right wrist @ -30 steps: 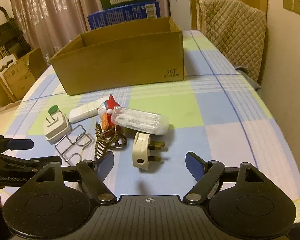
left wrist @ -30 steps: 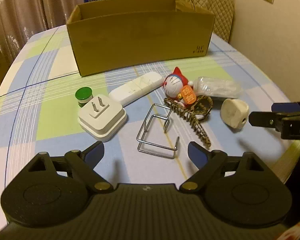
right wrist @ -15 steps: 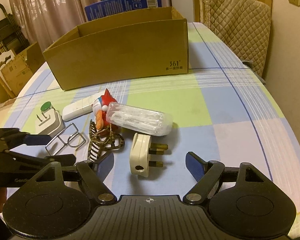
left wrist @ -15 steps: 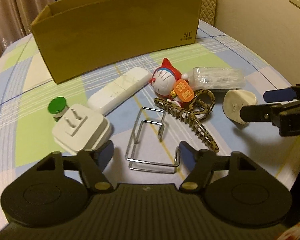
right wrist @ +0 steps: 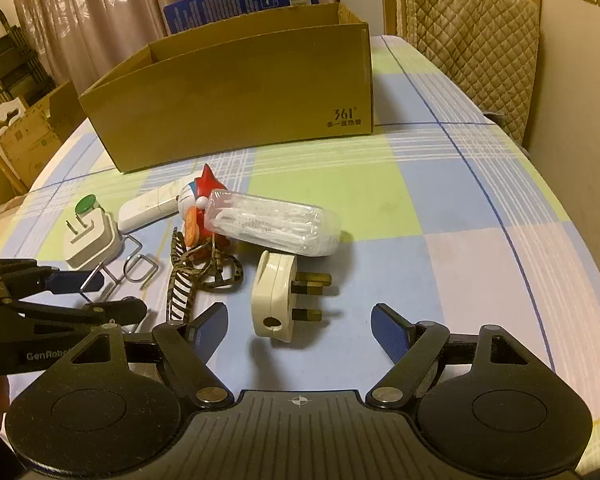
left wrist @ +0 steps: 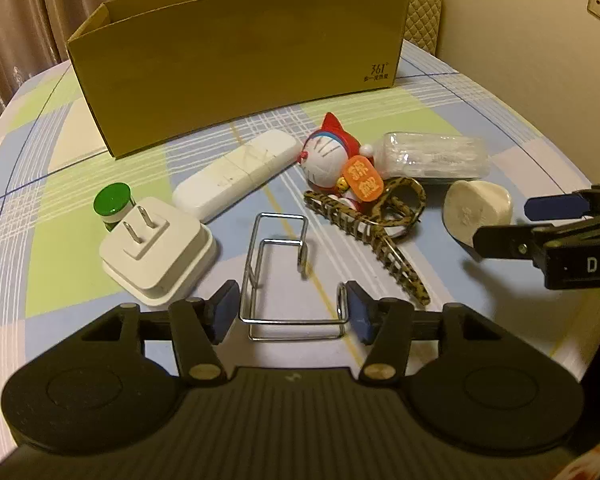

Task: Organize rigid objects
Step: 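Grasp metal wire rack with left tool while right tool grasps white plug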

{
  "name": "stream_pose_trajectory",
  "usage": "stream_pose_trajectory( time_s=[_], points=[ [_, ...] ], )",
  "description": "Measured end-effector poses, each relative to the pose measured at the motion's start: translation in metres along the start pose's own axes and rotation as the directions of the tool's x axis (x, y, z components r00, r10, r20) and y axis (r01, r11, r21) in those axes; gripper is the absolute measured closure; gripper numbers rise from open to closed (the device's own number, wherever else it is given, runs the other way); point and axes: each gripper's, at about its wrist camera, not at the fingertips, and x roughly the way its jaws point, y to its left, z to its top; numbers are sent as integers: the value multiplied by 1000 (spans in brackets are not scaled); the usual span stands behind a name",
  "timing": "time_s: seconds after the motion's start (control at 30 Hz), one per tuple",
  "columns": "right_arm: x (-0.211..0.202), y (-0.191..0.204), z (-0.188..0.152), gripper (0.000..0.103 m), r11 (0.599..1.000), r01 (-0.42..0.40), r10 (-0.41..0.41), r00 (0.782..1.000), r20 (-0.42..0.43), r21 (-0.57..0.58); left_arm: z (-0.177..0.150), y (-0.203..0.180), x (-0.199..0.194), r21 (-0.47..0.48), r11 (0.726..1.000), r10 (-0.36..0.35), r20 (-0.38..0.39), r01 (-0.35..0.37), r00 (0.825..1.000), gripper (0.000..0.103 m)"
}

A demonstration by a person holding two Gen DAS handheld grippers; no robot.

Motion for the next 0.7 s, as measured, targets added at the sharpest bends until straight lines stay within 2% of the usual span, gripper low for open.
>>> stream_pose_trajectory(
  time_s=[0.4, 0.7],
  points=[
    [5, 0, -1, 26, 1000, -5, 5, 1000, -10, 1, 3, 0, 6, 35, 999, -12, 5, 12, 1000, 54],
    [9, 1, 1, 26, 1000, -15, 15, 1000, -2, 4, 3, 3, 1, -46, 999, -21, -6, 20, 1000, 54]
  ],
)
